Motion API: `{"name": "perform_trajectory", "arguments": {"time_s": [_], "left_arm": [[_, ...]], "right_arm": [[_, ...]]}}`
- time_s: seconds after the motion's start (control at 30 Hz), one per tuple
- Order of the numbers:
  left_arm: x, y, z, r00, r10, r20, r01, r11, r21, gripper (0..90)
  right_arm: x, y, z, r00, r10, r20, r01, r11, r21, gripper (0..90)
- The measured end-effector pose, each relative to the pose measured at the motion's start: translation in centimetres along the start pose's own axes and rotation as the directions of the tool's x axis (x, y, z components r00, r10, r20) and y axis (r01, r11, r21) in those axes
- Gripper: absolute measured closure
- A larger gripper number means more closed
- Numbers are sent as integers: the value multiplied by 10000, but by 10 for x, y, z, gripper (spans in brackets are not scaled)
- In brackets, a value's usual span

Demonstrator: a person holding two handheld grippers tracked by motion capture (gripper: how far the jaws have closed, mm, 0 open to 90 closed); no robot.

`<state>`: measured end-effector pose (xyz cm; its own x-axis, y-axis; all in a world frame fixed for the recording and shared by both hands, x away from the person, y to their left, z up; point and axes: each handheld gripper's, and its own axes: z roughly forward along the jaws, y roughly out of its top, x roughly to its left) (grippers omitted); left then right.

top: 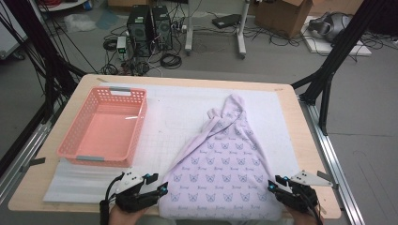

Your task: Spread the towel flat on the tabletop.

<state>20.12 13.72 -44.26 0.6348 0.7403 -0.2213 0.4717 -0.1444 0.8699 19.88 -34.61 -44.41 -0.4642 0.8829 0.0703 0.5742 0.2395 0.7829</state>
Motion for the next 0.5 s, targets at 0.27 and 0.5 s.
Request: {"name": "perform_trajectory", "arguments": {"time_s": [0.27, 0.5], "left_arm": [[12, 21, 29, 9981, 302, 530, -310, 9994, 148, 475], [22, 38, 45, 9971, 348, 673, -354, 9994, 67, 476]], "right_arm": [[-17, 11, 11, 9992, 294, 270, -291, 9995, -135, 587], [-28, 25, 20, 9996, 124, 249, -119, 9997, -193, 586]]}}
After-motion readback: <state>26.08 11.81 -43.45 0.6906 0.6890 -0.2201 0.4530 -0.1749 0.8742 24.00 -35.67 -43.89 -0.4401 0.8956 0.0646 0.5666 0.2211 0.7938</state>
